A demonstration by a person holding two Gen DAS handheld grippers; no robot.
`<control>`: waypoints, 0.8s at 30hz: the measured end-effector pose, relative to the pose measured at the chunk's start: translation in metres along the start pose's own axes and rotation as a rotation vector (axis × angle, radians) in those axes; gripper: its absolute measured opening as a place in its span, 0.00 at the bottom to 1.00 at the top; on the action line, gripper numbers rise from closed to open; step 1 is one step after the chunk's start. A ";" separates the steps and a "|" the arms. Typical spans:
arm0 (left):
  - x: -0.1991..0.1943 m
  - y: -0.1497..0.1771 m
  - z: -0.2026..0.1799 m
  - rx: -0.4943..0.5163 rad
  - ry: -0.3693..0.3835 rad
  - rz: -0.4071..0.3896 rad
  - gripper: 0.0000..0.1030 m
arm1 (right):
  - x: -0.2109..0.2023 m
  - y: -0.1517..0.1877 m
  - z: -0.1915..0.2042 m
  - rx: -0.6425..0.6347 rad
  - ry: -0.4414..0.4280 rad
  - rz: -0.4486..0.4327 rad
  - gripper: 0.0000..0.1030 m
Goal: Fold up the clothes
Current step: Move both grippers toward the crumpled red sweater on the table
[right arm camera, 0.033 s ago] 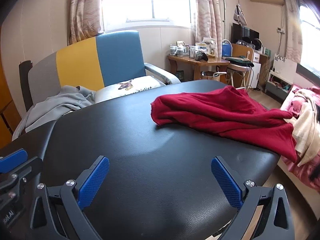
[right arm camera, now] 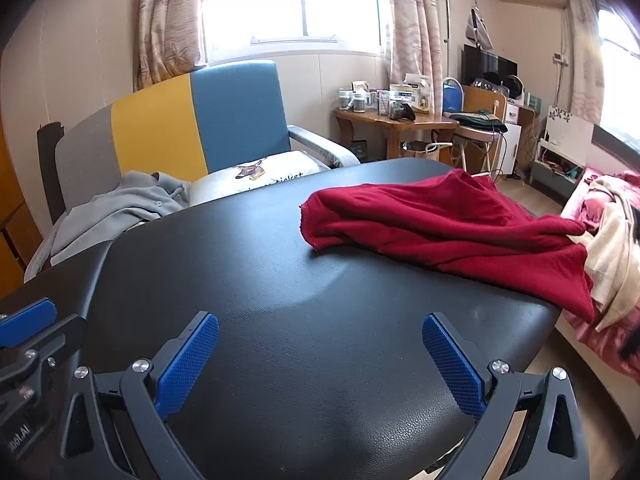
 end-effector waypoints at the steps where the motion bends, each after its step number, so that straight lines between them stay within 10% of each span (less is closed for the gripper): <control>1: 0.001 0.001 0.000 -0.004 0.000 0.005 0.43 | 0.002 0.002 0.000 -0.005 0.002 0.004 1.00; 10: 0.028 0.025 0.004 -0.040 0.056 0.085 0.44 | 0.018 0.022 -0.004 -0.044 0.011 0.048 1.00; 17: 0.071 0.081 0.034 -0.148 0.154 0.224 0.45 | 0.047 0.039 -0.012 -0.025 -0.199 0.111 1.00; 24: 0.080 0.110 0.069 -0.285 0.220 0.212 0.45 | 0.128 -0.042 -0.066 -0.019 -0.101 0.074 1.00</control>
Point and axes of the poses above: each gripper's, at about its wrist camera, not at the fingertips, and x roughly the way its jaws point, z to its left, y to its underside, the point moved 10 cm from there along x, roughly the way its jaws point, and after that the axes turned 10 degrees about y, right-handed, at the moved point
